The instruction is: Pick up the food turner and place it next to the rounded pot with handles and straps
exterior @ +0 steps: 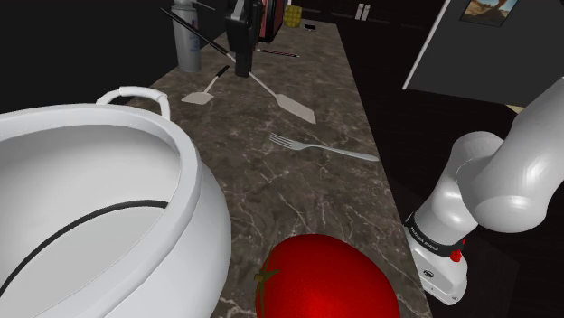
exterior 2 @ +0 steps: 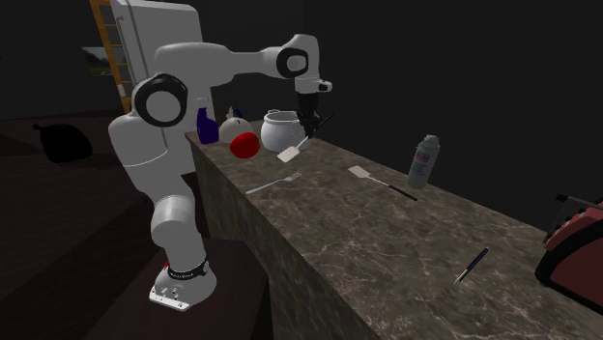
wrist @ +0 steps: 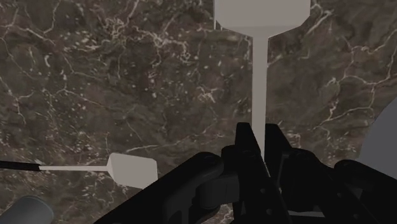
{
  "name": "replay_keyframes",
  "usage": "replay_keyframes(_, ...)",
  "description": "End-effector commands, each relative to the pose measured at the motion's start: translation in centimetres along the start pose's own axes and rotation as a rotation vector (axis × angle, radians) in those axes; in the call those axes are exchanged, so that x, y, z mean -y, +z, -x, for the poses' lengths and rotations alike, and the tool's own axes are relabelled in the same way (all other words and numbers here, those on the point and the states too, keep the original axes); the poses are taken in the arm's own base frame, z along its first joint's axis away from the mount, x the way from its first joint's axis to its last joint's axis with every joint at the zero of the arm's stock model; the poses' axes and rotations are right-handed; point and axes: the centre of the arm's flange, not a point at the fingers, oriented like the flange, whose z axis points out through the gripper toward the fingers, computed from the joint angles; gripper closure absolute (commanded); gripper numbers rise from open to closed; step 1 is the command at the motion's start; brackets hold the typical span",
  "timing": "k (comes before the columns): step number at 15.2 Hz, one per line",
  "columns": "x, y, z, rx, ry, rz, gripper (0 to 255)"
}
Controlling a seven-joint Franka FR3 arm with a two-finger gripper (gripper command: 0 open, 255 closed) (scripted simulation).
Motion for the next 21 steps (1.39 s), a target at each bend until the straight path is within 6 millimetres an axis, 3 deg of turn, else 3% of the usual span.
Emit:
replay_keyframes(1, 0.0, 1.0, 0.1, -0.001, 0.0, 0.0, 255)
replay_keyframes(21, 0.0, 11.6, 0.8, -0.001, 0.0, 0.0, 255)
